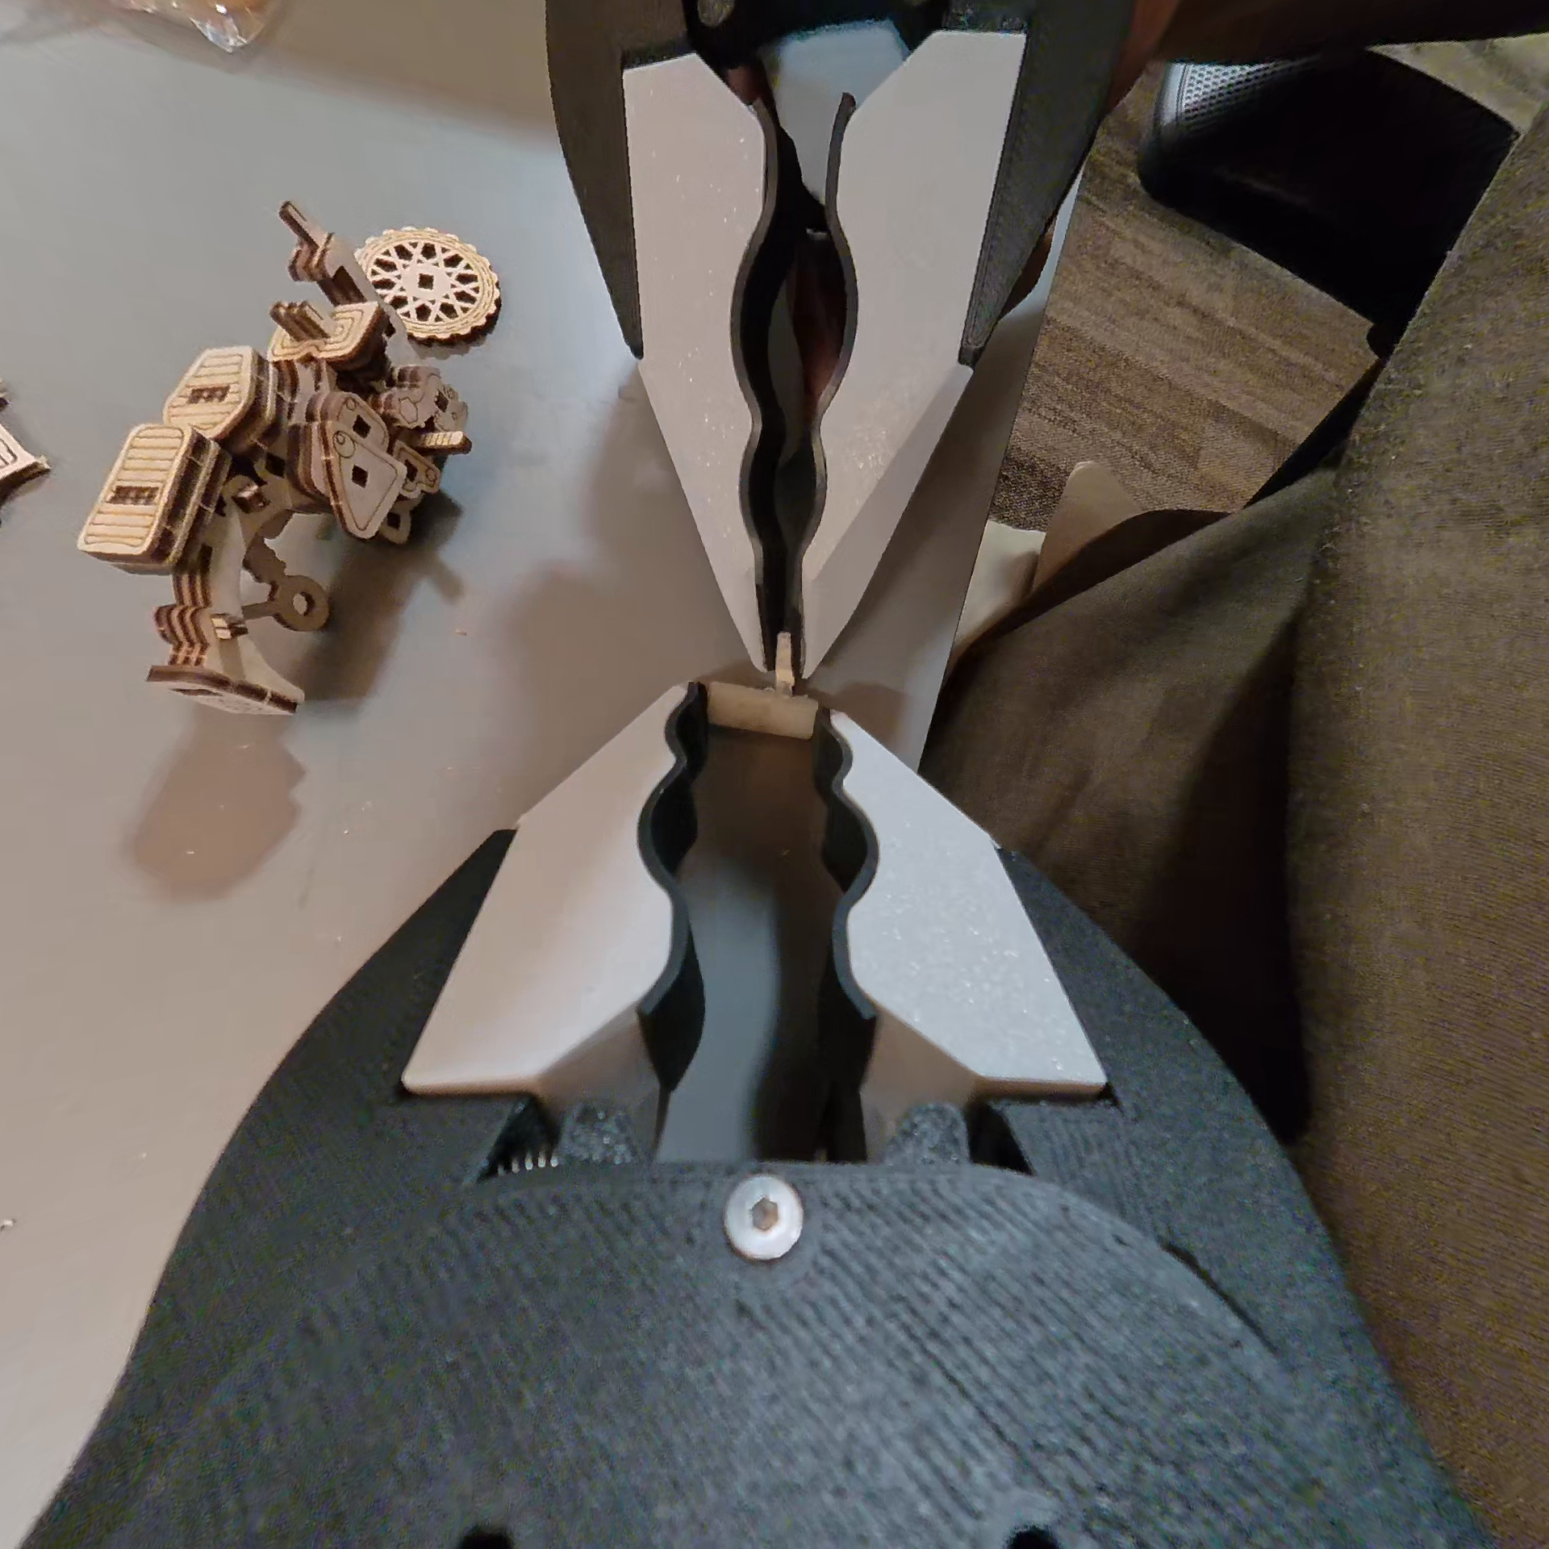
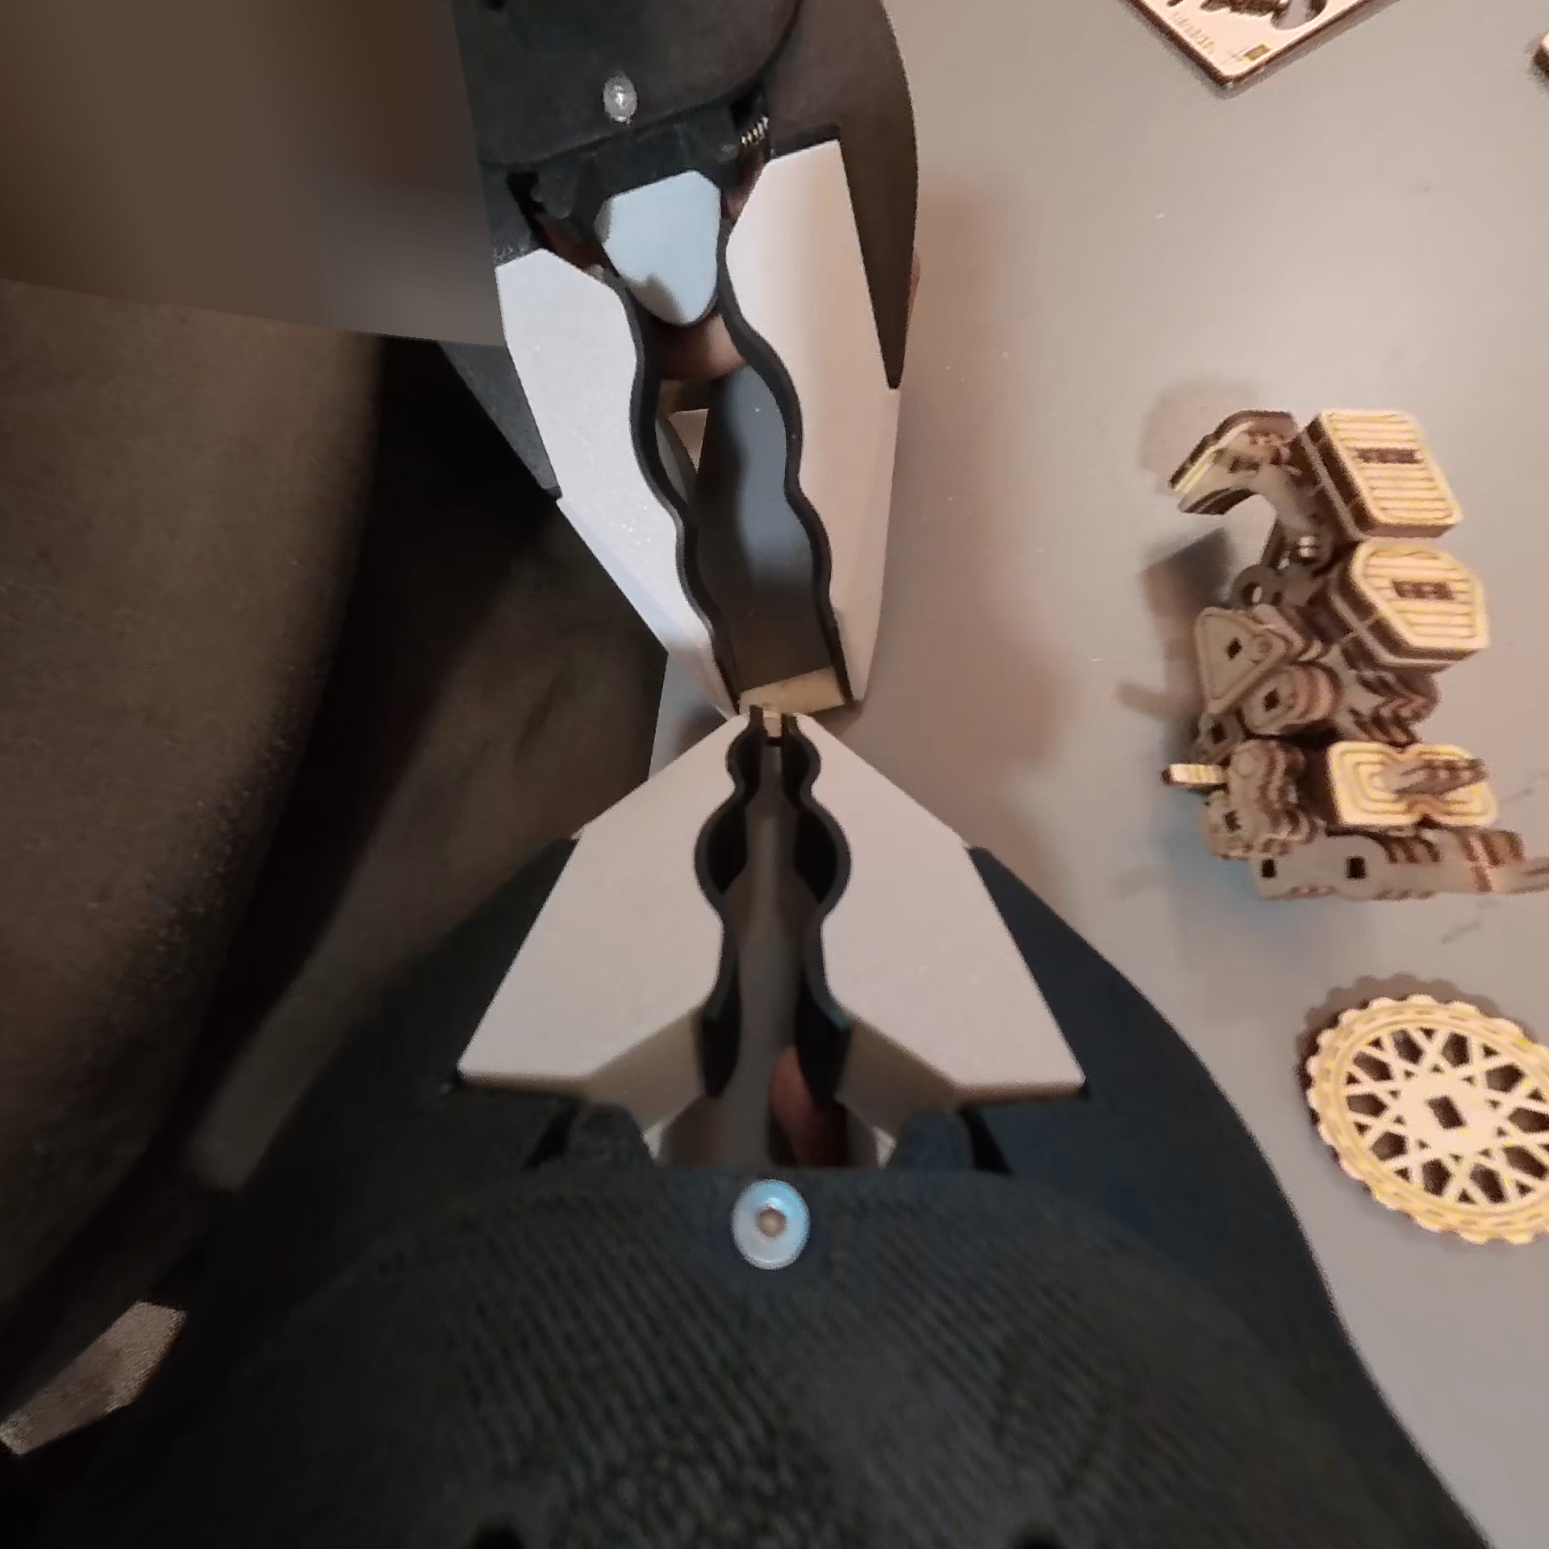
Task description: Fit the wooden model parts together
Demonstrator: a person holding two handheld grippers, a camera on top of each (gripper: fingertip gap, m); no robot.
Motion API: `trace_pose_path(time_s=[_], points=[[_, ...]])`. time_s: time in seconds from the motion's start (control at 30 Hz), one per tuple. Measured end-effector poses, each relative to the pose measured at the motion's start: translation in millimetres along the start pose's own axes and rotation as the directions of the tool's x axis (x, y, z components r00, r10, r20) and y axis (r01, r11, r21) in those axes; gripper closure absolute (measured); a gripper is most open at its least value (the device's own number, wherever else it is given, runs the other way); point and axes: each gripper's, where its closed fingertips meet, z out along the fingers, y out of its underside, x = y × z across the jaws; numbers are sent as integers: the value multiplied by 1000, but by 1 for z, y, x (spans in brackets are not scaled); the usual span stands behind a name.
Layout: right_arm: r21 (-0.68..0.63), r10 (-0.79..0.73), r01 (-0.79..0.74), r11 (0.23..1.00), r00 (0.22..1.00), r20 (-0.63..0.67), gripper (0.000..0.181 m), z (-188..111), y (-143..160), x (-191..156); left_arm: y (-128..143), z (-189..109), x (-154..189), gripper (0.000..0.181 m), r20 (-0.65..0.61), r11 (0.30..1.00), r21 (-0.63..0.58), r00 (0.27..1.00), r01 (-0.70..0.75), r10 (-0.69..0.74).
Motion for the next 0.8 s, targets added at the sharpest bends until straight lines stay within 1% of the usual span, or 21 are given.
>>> trace_pose_path(time_s=[0.4, 0.8], points=[[7, -13, 13, 1000, 999, -38, 179, 0, 0, 3, 0, 0, 0, 154, 0, 1000, -4, 1000, -4, 4], [10, -3, 3, 1000, 999, -45, 179, 0, -1, 4, 0, 0, 0, 154, -4, 1000, -11, 1000, -9, 9]])
